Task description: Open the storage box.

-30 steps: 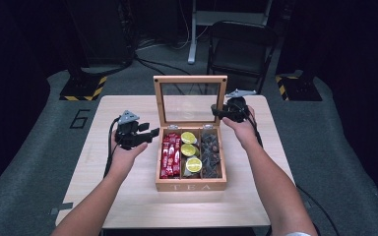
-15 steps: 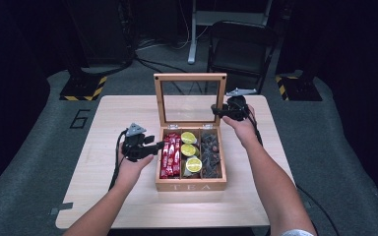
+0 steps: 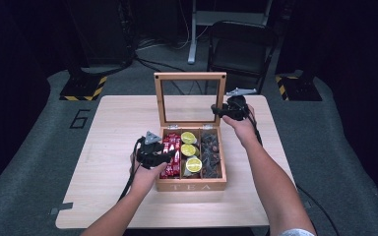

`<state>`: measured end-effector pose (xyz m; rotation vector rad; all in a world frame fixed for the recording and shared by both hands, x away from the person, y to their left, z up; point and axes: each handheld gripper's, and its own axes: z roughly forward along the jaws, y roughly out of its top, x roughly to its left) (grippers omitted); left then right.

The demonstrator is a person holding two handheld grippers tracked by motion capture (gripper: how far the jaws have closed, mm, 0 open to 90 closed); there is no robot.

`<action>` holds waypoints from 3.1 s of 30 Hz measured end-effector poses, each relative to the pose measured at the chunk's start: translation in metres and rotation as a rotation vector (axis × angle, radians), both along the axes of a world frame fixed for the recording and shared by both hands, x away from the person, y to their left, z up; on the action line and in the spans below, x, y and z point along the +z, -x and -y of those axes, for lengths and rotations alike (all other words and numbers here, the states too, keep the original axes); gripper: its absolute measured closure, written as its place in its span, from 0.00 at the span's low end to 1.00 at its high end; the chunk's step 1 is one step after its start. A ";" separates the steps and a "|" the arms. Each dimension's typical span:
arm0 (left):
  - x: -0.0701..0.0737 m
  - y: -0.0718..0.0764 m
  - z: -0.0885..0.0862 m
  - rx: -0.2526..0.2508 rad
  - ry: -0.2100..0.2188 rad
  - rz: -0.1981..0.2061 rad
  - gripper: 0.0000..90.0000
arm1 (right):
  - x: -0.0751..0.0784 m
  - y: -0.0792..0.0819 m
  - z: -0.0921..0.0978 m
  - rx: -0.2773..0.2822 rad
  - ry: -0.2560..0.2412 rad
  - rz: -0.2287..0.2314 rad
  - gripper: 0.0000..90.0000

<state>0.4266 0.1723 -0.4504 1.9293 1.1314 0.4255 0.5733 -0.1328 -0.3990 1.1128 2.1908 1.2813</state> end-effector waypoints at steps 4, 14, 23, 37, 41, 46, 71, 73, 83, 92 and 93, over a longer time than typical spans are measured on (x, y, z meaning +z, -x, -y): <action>-0.005 0.000 0.006 0.000 -0.009 -0.007 0.52 | 0.000 0.000 0.000 0.001 -0.002 -0.001 0.65; -0.012 0.003 0.016 0.047 -0.078 0.022 0.55 | -0.002 -0.002 0.001 0.001 -0.015 -0.001 0.65; -0.013 0.006 0.017 0.081 -0.104 0.033 0.71 | -0.003 -0.006 0.000 -0.009 -0.011 -0.003 0.64; -0.010 0.008 0.014 0.090 -0.091 0.056 0.93 | -0.004 -0.013 -0.002 -0.017 -0.011 -0.021 0.63; -0.010 0.008 0.014 0.096 -0.086 0.059 0.94 | -0.004 -0.015 -0.002 -0.016 -0.011 -0.025 0.63; -0.009 0.009 0.013 0.096 -0.083 0.068 0.95 | -0.005 -0.018 -0.003 -0.019 -0.010 -0.034 0.62; 0.017 0.015 -0.039 0.185 -0.025 0.088 0.95 | -0.007 -0.018 -0.011 -0.030 -0.002 -0.031 0.47; 0.017 0.014 -0.043 0.193 -0.023 0.084 0.95 | -0.007 -0.018 -0.011 -0.030 -0.001 -0.028 0.47; 0.013 0.007 -0.075 0.282 -0.050 0.083 0.95 | -0.005 -0.017 -0.012 -0.035 0.008 -0.033 0.46; 0.006 0.006 -0.097 0.349 -0.038 0.080 0.95 | -0.003 -0.020 -0.015 -0.041 0.028 -0.039 0.45; 0.006 0.006 -0.100 0.357 -0.037 0.079 0.95 | -0.003 -0.020 -0.015 -0.041 0.024 -0.038 0.45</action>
